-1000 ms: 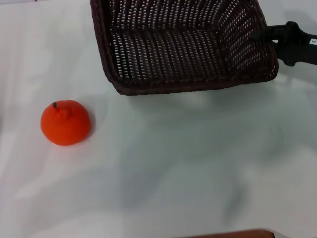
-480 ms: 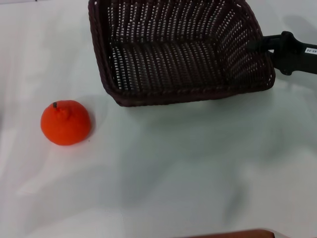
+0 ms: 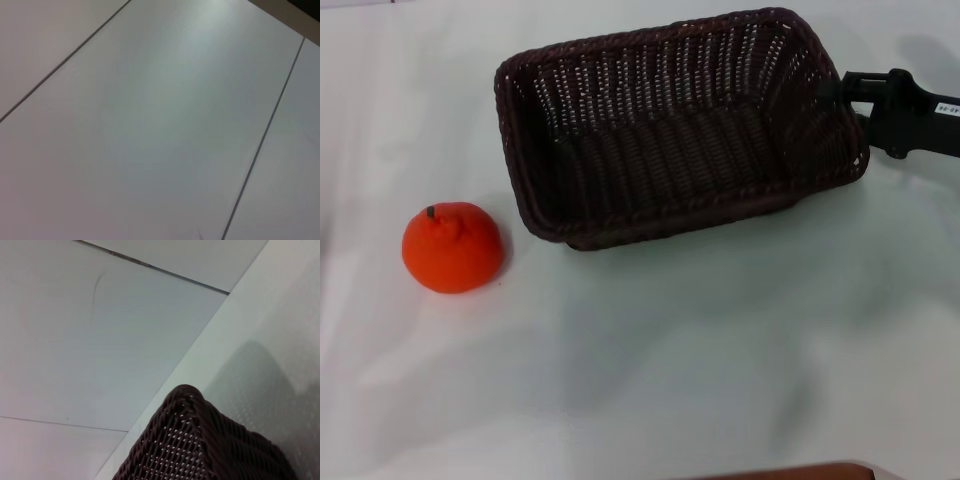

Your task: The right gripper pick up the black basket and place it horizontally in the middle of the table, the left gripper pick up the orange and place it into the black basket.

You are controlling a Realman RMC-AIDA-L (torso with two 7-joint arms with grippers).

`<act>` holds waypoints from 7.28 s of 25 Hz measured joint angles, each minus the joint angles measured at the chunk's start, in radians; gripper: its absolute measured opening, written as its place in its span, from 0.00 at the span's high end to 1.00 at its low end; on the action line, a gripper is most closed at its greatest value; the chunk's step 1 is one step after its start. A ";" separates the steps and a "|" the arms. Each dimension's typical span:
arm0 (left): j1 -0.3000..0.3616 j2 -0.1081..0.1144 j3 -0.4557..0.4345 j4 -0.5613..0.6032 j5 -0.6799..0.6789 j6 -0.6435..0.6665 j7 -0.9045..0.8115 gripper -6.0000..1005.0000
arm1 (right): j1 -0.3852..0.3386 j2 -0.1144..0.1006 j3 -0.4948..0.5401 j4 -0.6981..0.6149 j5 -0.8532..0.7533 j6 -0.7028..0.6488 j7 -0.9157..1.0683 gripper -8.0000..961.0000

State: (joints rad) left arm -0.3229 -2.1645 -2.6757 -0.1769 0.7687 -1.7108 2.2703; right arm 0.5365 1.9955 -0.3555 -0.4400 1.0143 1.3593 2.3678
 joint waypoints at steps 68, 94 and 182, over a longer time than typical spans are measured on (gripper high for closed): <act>0.221 0.054 0.252 -0.187 0.742 0.246 0.037 0.20 | 0.151 0.091 0.100 0.165 0.767 -0.145 -0.896 0.20; 0.144 0.014 0.244 -0.187 0.759 0.379 0.065 0.25 | 0.170 0.092 0.065 0.271 0.768 -0.130 -1.049 0.20; 0.135 -0.003 0.151 -0.118 0.186 -0.108 0.062 0.14 | 0.148 0.093 0.109 0.295 0.771 0.032 -1.305 0.20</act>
State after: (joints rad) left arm -0.1884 -2.1674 -2.5245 -0.2951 0.9546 -1.8193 2.3324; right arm 0.6845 2.0881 -0.2464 -0.1454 1.7855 1.3910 1.0627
